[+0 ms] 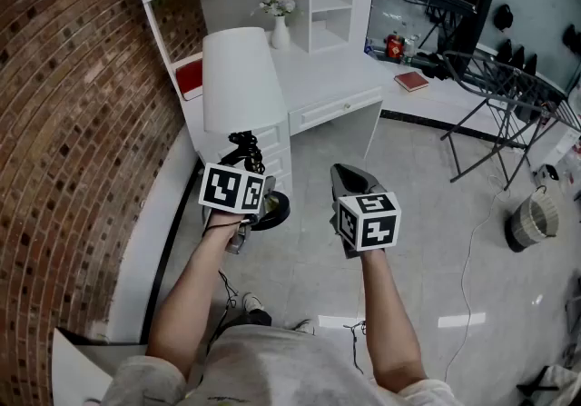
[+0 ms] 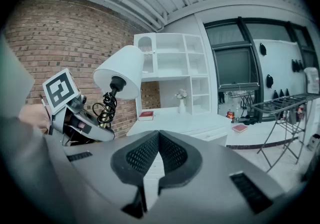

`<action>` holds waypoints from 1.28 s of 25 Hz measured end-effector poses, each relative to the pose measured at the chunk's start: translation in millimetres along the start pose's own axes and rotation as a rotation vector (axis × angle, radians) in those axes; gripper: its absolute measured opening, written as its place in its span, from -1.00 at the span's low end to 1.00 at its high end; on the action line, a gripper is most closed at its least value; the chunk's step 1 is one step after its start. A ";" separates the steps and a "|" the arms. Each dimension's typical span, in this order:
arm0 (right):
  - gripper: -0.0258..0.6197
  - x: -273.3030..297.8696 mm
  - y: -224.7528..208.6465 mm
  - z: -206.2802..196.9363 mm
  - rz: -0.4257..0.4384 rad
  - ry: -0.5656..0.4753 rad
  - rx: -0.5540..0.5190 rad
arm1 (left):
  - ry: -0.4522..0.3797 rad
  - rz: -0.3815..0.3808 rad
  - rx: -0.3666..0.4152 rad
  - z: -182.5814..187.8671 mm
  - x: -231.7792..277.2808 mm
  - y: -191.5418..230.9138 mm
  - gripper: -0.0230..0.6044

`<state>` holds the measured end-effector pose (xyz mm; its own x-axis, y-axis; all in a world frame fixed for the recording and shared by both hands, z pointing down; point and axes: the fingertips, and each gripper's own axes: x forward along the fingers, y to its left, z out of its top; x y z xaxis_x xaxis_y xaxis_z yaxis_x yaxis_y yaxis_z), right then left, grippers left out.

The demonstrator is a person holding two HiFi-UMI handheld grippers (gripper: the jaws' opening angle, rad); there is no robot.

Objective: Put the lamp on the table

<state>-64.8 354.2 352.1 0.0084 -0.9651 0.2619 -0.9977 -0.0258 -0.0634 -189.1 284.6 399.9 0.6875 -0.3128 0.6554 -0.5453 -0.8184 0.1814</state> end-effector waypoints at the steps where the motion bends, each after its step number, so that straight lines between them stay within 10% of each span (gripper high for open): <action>1: -0.91 -0.6 0.7 0.1 0.003 -0.001 0.000 | -0.001 0.002 -0.004 -0.4 -0.8 -0.2 -0.59; 32: -0.91 116.8 -50.8 30.3 -0.057 0.024 0.008 | 0.018 -0.042 0.079 88.8 87.7 77.4 -0.59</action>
<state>-11.0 234.9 356.8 0.0637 -0.9553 0.2886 -0.9950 -0.0831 -0.0555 -128.3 151.0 406.2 0.6996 -0.2690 0.6620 -0.4762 -0.8662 0.1513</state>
